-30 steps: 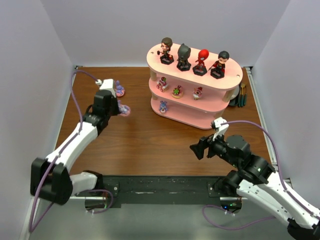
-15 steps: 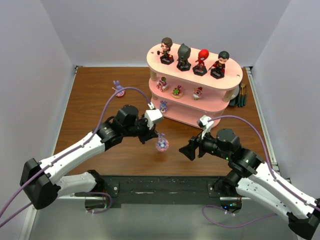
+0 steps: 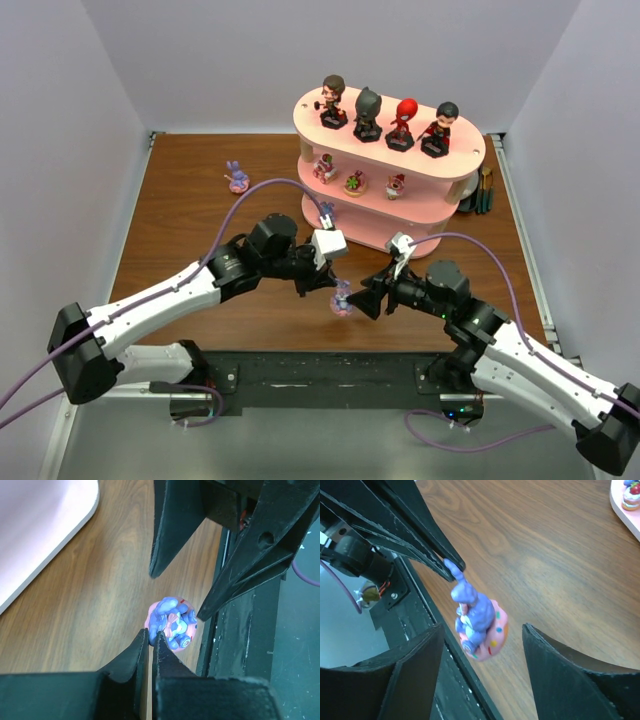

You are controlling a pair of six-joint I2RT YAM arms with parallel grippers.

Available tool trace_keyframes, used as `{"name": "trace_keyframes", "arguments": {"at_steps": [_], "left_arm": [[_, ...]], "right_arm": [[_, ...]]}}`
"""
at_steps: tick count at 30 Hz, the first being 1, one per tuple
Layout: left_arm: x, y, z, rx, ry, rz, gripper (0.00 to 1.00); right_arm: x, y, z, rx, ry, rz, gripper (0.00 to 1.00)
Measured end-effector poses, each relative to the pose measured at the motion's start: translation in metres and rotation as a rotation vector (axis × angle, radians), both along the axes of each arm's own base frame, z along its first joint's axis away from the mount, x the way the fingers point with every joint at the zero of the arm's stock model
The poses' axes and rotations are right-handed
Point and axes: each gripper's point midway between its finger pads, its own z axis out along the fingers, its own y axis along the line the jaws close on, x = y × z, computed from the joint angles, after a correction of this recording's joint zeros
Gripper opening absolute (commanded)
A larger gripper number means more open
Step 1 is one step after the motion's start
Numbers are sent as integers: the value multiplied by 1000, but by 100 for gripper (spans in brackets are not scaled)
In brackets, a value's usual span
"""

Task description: Place and organize the plastic toys onto the shelf

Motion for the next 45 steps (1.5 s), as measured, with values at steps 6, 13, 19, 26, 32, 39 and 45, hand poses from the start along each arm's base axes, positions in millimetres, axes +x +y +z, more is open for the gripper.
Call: {"name": "trace_keyframes", "arguments": {"at_steps": [6,13,19,26,32,39,45], "left_arm": [[-7,-7,-6,14,15,-31,0],[-10,-14,-8,22,30,-53,0],[-10,-18,-4,19,28,-60,0],[-10,-18,-5,34,41,-61,0],[-13,-18,-8,49,55,-69,28],[4,-15,1,31,-7,21,83],[40,29,27,-74,-121,263,88]], "right_arm": [[0,5,7,51,-25,16,58],[-1,9,15,82,-41,31,43],[-4,11,12,78,-30,53,36],[-4,10,8,59,-37,58,10],[-2,7,2,25,-45,51,0],[2,6,-7,-12,-52,41,0],[24,-1,-23,-115,-117,-28,0]]}}
